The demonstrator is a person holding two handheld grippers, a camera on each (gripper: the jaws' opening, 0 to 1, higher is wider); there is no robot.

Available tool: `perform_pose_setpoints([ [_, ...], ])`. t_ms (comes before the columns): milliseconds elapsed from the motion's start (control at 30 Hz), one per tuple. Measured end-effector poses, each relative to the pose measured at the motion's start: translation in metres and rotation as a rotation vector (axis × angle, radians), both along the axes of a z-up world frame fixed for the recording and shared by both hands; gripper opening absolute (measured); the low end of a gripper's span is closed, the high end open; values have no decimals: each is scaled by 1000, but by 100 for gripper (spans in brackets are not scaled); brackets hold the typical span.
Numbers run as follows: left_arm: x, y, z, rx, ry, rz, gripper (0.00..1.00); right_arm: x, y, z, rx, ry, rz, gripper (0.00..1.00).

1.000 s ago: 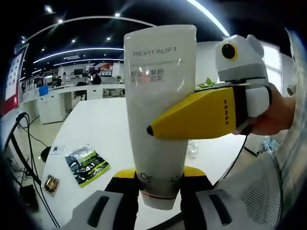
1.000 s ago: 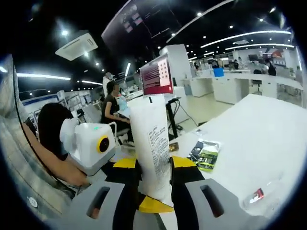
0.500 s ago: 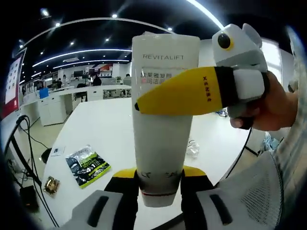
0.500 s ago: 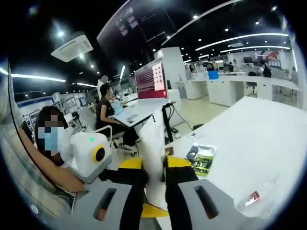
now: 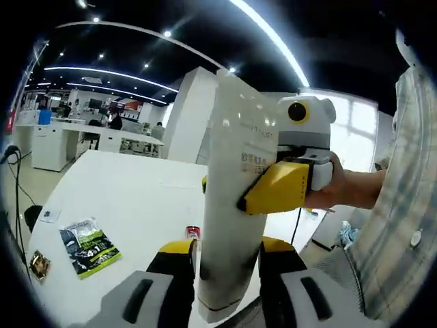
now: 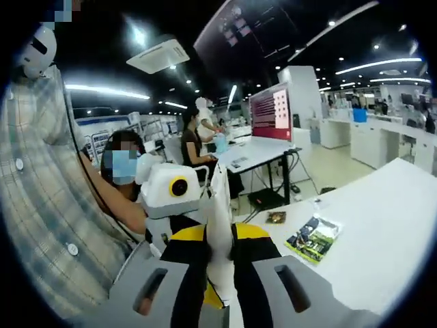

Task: Arrange the skincare products in the storage area until every visible bottle or jar stands upright without overlapping.

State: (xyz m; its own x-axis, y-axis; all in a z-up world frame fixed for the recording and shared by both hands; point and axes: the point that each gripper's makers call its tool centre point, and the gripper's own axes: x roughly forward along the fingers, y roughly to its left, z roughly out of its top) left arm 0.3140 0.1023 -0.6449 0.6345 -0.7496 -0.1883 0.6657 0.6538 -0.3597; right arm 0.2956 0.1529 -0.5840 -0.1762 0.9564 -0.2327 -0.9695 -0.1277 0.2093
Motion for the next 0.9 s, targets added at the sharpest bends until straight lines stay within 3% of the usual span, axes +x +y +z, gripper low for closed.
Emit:
perform_pose_setpoints([
  [67,-10,-9,5,4,-44,-78,30,-7,-1,-1,-1,21,45,11],
  [133,-11,-9,4,44,-91,-93,28,-11,-1,-1,-2,28,71,11],
  [200,-11,-10,0,52,-57,-95,27,-13,0,-5,-14,17,84,11],
  [267,-10,-8,-4,101,-73,-81,27,-14,-1,-9,-32,1,99,12],
  [367,-10,-9,-4,114,-80,-64,25,-14,-2,-9,-58,2,111,13],
  [500,-11,-8,-14,211,-92,-63,22,-18,-8,-21,-170,2,130,15],
  [567,-13,-11,-16,232,-96,-58,21,-22,-10,-23,-212,-61,153,16],
  [733,-16,-14,-24,307,-113,-64,19,-24,-20,-30,-360,-124,161,16],
  [900,-18,-16,-30,333,-99,-81,19,-26,-26,-35,-509,-292,209,15],
])
